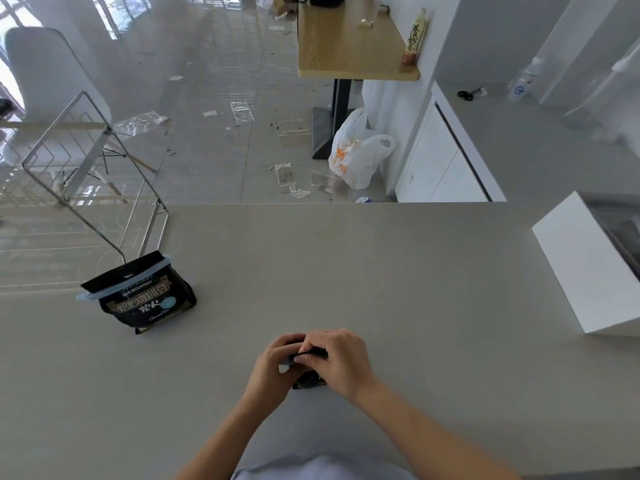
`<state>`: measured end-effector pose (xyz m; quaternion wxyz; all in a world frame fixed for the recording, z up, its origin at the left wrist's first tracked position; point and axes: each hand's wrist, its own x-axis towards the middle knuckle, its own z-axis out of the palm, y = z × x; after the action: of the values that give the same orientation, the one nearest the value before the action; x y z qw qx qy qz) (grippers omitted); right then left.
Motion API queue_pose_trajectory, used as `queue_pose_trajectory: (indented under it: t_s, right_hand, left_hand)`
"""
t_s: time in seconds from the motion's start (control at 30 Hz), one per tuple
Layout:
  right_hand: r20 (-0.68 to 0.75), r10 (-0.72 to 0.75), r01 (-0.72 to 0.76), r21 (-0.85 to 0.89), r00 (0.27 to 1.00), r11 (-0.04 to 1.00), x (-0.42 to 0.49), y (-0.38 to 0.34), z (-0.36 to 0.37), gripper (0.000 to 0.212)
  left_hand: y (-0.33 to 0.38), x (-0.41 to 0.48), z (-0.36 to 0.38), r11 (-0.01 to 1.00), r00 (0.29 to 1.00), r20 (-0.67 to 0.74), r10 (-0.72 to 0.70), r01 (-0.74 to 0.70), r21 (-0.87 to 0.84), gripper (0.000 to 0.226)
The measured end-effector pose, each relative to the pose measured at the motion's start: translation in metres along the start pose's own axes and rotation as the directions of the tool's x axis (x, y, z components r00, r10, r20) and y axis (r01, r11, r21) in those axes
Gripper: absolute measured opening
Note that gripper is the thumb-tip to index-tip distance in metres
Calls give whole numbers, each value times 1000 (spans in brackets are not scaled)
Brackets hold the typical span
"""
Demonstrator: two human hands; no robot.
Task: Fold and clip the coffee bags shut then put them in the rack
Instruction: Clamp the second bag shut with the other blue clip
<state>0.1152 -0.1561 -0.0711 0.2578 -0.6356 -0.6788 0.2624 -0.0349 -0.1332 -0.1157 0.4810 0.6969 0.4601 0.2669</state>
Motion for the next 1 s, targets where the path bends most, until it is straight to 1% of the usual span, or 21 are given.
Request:
queue_pose_trajectory:
  t_s: [0.17,0.23,0.33,0.4,0.47,0.57,0.6,0.7,0.77,0.87,0.9,0.93,1.0]
  right_hand:
    - [39,-48,49,-27,998,998,-1,0,-1,13]
    - [66,-85,88,-46,994,995,0,0,-4,12]
    - [184,-112,122,-44,977,992,4,-2,-11,10]
    - [241,-109,134,-90,964,987,6,2,-19,16]
    - [243,-78,118,-157,967,980,5,12,-29,20]
    - [240,-10,43,-132,971,990,-2,25,-37,16]
    - [238,-8,44,-145,971,988,-4,25,-36,16]
    - [224,-44,100,-248,974,964,-4,15,-26,22]
    - [231,-90,147,-243,969,959,-2,1,-16,24]
    - [268,-196,260,-231,943,938,0,-19,4,24]
    - [273,-197,260,-216,942,941,0,-23,9,23]
    - [269,-184,241,-194,945,951,0,-25,13,22]
    - [238,-159,200,-159,958,967,0,-22,16,21]
  left_hand:
    - [-1,-2,0,999,999,14,-34,34,25,31]
    - [1,-2,-2,999,999,25,-39,39,12,32]
    - [2,0,-5,998,997,39,-62,63,-21,36]
    - [2,2,-7,997,997,31,-76,77,-24,29]
    - [1,5,-8,995,995,24,-95,95,14,25]
    - [2,8,-6,994,994,53,-92,89,59,27]
    - [3,8,-6,994,994,55,-90,86,64,27]
    - [0,5,-4,994,996,19,-92,91,62,25]
    - [-1,2,-4,991,997,4,-81,80,110,23]
    - [-3,1,-5,988,996,-38,-84,88,125,45]
    - [-7,0,-5,984,995,-60,-80,88,157,47]
    - [-10,-2,-7,977,995,-53,-79,88,196,43]
    - [-12,-4,-5,984,996,-18,-85,87,157,33]
